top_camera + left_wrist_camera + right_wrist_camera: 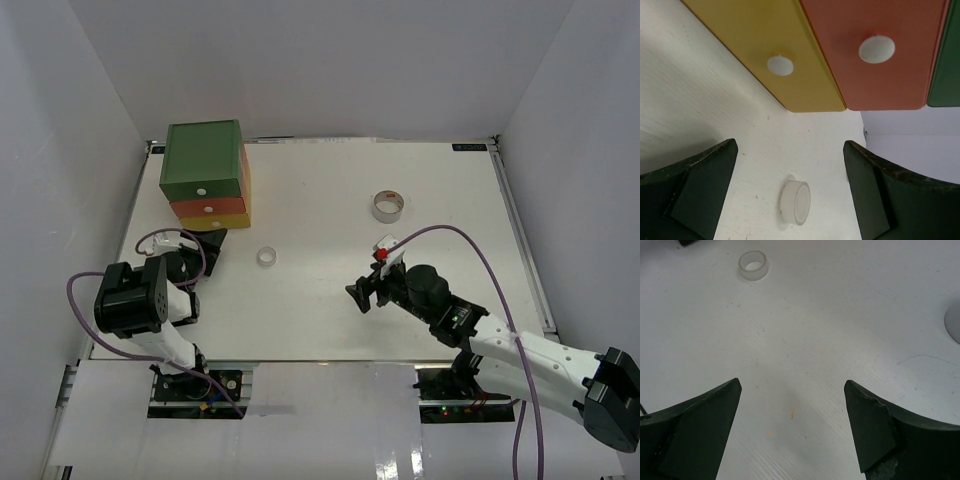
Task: Sort the stationery into containers
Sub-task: Open the drawer in the storage box.
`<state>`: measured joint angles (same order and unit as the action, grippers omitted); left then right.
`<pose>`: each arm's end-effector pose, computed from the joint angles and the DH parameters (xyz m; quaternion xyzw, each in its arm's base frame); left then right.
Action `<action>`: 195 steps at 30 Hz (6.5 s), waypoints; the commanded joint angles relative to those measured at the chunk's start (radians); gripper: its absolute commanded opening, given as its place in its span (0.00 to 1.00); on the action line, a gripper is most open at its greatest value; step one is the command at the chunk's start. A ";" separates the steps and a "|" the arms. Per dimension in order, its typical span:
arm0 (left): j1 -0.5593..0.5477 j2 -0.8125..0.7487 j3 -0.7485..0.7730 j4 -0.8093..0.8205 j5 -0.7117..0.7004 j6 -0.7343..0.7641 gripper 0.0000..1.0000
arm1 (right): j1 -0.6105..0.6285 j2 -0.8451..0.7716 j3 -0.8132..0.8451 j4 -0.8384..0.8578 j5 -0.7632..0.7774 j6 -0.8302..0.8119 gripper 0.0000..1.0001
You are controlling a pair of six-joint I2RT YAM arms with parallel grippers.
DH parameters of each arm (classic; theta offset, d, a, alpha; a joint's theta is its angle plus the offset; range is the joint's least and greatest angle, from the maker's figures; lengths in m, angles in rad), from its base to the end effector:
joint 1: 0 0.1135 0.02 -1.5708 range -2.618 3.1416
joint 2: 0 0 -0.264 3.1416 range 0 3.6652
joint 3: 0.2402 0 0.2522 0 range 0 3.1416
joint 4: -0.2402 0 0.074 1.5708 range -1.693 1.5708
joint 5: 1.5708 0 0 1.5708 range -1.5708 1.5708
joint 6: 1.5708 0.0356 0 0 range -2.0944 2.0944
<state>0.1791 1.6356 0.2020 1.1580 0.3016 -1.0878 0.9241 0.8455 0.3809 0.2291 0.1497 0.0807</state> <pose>0.2321 0.0313 0.1131 -0.3937 0.6892 -0.3694 0.4833 0.1229 0.1540 0.2295 -0.2783 0.7334 0.2458 0.5694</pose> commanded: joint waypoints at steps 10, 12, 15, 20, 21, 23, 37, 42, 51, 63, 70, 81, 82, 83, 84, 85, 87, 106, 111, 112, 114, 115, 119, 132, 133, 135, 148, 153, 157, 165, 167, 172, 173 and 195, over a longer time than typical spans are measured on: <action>0.022 0.174 0.054 0.221 -0.053 -0.047 0.87 | 0.002 -0.066 -0.020 0.058 0.017 -0.075 0.90; 0.022 0.196 0.066 0.229 -0.048 -0.057 0.85 | 0.001 -0.062 -0.019 0.059 0.017 -0.076 0.90; 0.026 0.236 0.082 0.259 -0.055 -0.063 0.79 | 0.001 -0.056 -0.019 0.061 0.019 -0.076 0.90; 0.025 0.289 0.128 0.284 -0.035 -0.069 0.70 | 0.001 -0.042 -0.019 0.062 0.021 -0.075 0.90; 0.028 0.293 0.134 0.284 -0.036 -0.067 0.69 | 0.002 -0.039 -0.017 0.062 0.021 -0.076 0.90; 0.026 0.299 0.143 0.292 -0.039 -0.066 0.66 | 0.001 -0.031 -0.016 0.062 0.021 -0.079 0.90; 0.034 0.351 0.171 0.364 -0.027 -0.083 0.59 | 0.001 0.006 -0.014 0.067 0.010 -0.110 0.90; 0.036 0.352 0.175 0.384 -0.019 -0.080 0.57 | 0.001 0.024 -0.011 0.069 -0.002 -0.111 0.90; 0.036 0.346 0.200 0.385 -0.021 -0.081 0.57 | 0.001 0.033 -0.010 0.070 -0.007 -0.114 0.90; 0.036 0.345 0.226 0.378 -0.019 -0.090 0.57 | 0.001 0.038 -0.011 0.070 -0.010 -0.114 0.90; 0.036 0.345 0.234 0.376 -0.012 -0.093 0.55 | 0.001 0.055 -0.004 0.069 -0.016 -0.117 0.90; 0.039 0.351 0.243 0.373 -0.021 -0.090 0.44 | 0.001 0.061 -0.002 0.070 -0.027 -0.121 0.90; 0.039 0.351 0.243 0.373 -0.021 -0.090 0.43 | 0.001 0.061 -0.002 0.070 -0.027 -0.121 0.90; 0.037 0.351 0.241 0.373 -0.019 -0.090 0.42 | 0.002 0.064 -0.004 0.070 -0.029 -0.121 0.90; 0.037 0.351 0.241 0.376 -0.016 -0.090 0.38 | 0.001 0.064 -0.004 0.069 -0.030 -0.122 0.90; 0.037 0.351 0.238 0.379 -0.018 -0.090 0.36 | 0.002 0.066 -0.004 0.070 -0.030 -0.122 0.90; 0.040 0.351 0.231 0.385 -0.018 -0.090 0.29 | 0.002 0.069 -0.004 0.070 -0.033 -0.122 0.90; 0.046 0.207 0.053 0.394 -0.004 -0.093 0.14 | 0.001 0.037 -0.008 0.073 -0.052 -0.119 0.90; 0.049 0.142 -0.024 0.373 -0.007 -0.087 0.14 | 0.001 0.024 -0.013 0.075 -0.061 -0.116 0.90; 0.049 0.136 -0.033 0.370 -0.006 -0.089 0.14 | 0.002 0.021 -0.013 0.076 -0.062 -0.114 0.90; 0.051 0.124 -0.061 0.365 -0.012 -0.090 0.14 | 0.002 0.018 -0.014 0.076 -0.067 -0.113 0.90; 0.051 0.113 -0.068 0.364 -0.012 -0.092 0.14 | 0.001 0.017 -0.014 0.075 -0.068 -0.111 0.90; 0.051 0.081 -0.108 0.344 -0.018 -0.115 0.14 | 0.001 0.004 -0.019 0.075 -0.071 -0.110 0.90; 0.051 -0.060 -0.153 0.106 -0.041 -0.100 0.17 | 0.002 0.003 -0.019 0.075 -0.079 -0.108 0.90; 0.051 -0.068 -0.148 0.085 -0.041 -0.098 0.17 | 0.001 0.004 -0.019 0.075 -0.079 -0.108 0.90; 0.051 -0.089 -0.131 0.008 -0.042 -0.083 0.17 | 0.001 0.004 -0.019 0.075 -0.079 -0.108 0.90; 0.053 -0.218 -0.029 -0.424 -0.079 -0.044 0.17 | 0.002 0.006 -0.019 0.078 -0.082 -0.108 0.90; 0.051 -0.278 -0.010 -0.573 -0.107 -0.044 0.15 | 0.002 0.001 -0.020 0.078 -0.082 -0.107 0.90; 0.051 -0.316 -0.010 -0.633 -0.111 -0.046 0.15 | 0.002 -0.003 -0.023 0.078 -0.081 -0.107 0.90; 0.053 -0.405 -0.003 -0.785 -0.139 -0.015 0.14 | 0.001 -0.005 -0.023 0.079 -0.085 -0.104 0.90; 0.051 -0.430 -0.004 -0.814 -0.140 -0.009 0.14 | 0.001 -0.008 -0.023 0.078 -0.085 -0.104 0.90; 0.051 -0.468 -0.010 -0.871 -0.131 -0.004 0.13 | 0.001 -0.013 -0.025 0.081 -0.091 -0.102 0.90; 0.053 -0.471 -0.013 -0.876 -0.130 -0.006 0.13 | 0.001 -0.014 -0.025 0.081 -0.091 -0.102 0.90; 0.053 -0.631 0.011 -1.118 -0.125 -0.001 0.37 | 0.001 -0.011 -0.020 0.076 -0.099 -0.102 0.90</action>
<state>0.2272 1.0210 0.1986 0.1780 0.1829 -1.1187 0.9241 0.8448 0.3618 0.2630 0.0566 -0.0261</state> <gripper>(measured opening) 0.359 0.900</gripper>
